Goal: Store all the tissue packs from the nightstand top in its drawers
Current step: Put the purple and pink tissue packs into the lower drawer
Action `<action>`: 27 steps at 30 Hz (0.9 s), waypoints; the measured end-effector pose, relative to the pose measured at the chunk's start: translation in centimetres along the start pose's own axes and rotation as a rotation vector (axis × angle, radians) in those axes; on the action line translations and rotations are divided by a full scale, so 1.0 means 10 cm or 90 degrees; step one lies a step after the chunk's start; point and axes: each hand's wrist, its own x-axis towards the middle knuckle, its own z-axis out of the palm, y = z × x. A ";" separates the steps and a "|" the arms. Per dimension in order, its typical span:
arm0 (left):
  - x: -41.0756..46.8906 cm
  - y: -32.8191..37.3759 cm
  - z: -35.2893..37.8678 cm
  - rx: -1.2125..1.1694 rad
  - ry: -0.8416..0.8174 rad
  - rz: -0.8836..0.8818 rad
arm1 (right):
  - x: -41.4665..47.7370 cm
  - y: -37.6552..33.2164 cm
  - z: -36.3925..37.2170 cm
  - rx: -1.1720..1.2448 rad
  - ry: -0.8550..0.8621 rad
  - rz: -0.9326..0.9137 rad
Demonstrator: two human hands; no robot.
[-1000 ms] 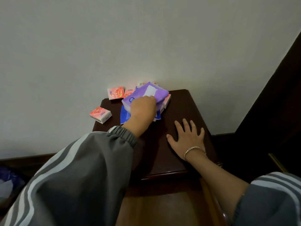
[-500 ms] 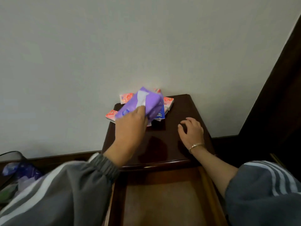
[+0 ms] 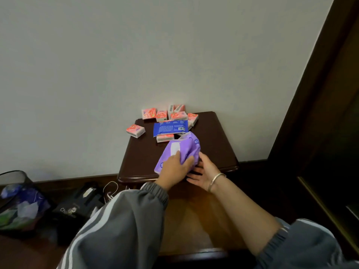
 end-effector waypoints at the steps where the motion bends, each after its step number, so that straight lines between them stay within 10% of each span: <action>1: 0.01 0.00 -0.05 -0.109 -0.035 -0.011 | -0.01 -0.01 0.00 0.007 0.004 -0.009; 6: 0.08 -0.25 -0.31 -0.144 0.188 -0.026 | -0.03 -0.11 -0.01 -0.077 0.071 -0.044; 11: 0.03 -0.47 -0.23 -0.091 0.096 -0.280 | 0.05 -0.10 -0.08 -0.145 0.177 -0.111; 27: -0.95 -1.26 0.06 -0.466 0.150 -0.268 | -1.05 0.37 -1.24 -0.089 0.120 -0.131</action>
